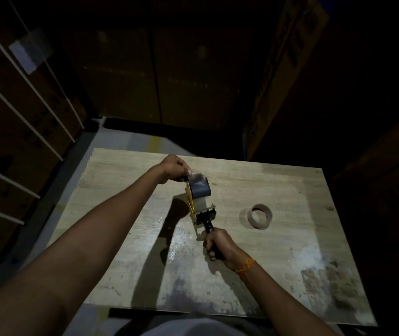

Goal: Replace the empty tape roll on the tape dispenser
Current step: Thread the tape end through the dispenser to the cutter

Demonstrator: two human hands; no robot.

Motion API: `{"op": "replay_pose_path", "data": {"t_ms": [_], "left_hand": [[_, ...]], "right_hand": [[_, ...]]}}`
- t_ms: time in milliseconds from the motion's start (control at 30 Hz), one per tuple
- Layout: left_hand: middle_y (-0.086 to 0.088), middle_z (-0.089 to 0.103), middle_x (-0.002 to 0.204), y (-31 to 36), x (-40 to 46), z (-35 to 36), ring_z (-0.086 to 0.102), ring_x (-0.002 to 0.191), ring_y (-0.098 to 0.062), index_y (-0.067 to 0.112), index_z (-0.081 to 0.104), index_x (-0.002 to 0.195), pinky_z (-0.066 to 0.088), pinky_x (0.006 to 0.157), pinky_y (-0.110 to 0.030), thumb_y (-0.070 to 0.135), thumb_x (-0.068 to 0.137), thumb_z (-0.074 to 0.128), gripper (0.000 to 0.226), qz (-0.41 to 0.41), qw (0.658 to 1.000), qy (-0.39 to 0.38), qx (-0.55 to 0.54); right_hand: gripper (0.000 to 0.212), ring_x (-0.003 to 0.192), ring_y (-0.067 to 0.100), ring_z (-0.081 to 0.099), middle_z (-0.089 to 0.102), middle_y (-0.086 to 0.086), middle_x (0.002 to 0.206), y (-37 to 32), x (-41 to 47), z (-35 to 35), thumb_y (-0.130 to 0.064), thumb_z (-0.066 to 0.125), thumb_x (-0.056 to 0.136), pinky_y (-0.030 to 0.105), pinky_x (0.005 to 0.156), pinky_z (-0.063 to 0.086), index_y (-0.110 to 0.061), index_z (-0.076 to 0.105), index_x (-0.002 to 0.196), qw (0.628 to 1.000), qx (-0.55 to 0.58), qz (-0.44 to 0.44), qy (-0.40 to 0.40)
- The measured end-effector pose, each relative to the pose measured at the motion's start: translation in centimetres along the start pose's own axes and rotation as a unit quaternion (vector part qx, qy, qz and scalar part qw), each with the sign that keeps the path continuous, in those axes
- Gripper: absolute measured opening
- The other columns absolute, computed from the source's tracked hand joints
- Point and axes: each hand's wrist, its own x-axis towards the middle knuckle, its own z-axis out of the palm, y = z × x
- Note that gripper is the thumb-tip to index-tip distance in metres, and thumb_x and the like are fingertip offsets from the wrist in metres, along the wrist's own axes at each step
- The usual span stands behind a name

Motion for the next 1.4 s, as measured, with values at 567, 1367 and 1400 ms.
{"op": "replay_pose_path", "data": {"t_ms": [567,1367,1400], "left_hand": [[-0.017,0.076,0.106,2.8,0.3,-0.1,0.068,0.086,-0.02,-0.004,0.076,0.111,0.059,0.065,-0.025,0.001,0.094,0.068,0.019,-0.04,0.995,-0.014,-0.086],[-0.011,0.073,0.101,4.2,0.7,0.3,0.064,0.071,-0.013,0.005,0.074,0.115,0.047,0.051,-0.021,0.002,0.092,0.071,0.024,-0.038,0.998,-0.032,-0.046],[-0.011,0.073,0.101,4.4,0.6,0.3,0.064,0.072,-0.012,0.004,0.074,0.116,0.047,0.052,-0.021,0.003,0.092,0.071,0.024,-0.038,0.997,-0.038,-0.052]], "right_hand": [[0.07,0.044,0.015,0.046,0.053,0.006,0.067,-2.2,-0.7,1.2,-0.082,0.04,0.088,0.023,0.044,0.041,-0.014,0.054,0.087,0.992,-0.005,-0.123,0.032],[0.081,0.04,0.02,0.046,0.05,0.008,0.056,-4.5,-2.1,1.4,-0.097,0.05,0.068,0.022,0.042,0.043,-0.016,0.049,0.059,0.992,-0.018,-0.082,0.092],[0.08,0.04,0.02,0.046,0.05,0.009,0.056,-4.3,-2.0,1.4,-0.096,0.053,0.068,0.023,0.042,0.043,-0.016,0.049,0.06,0.992,-0.019,-0.084,0.096]]}}
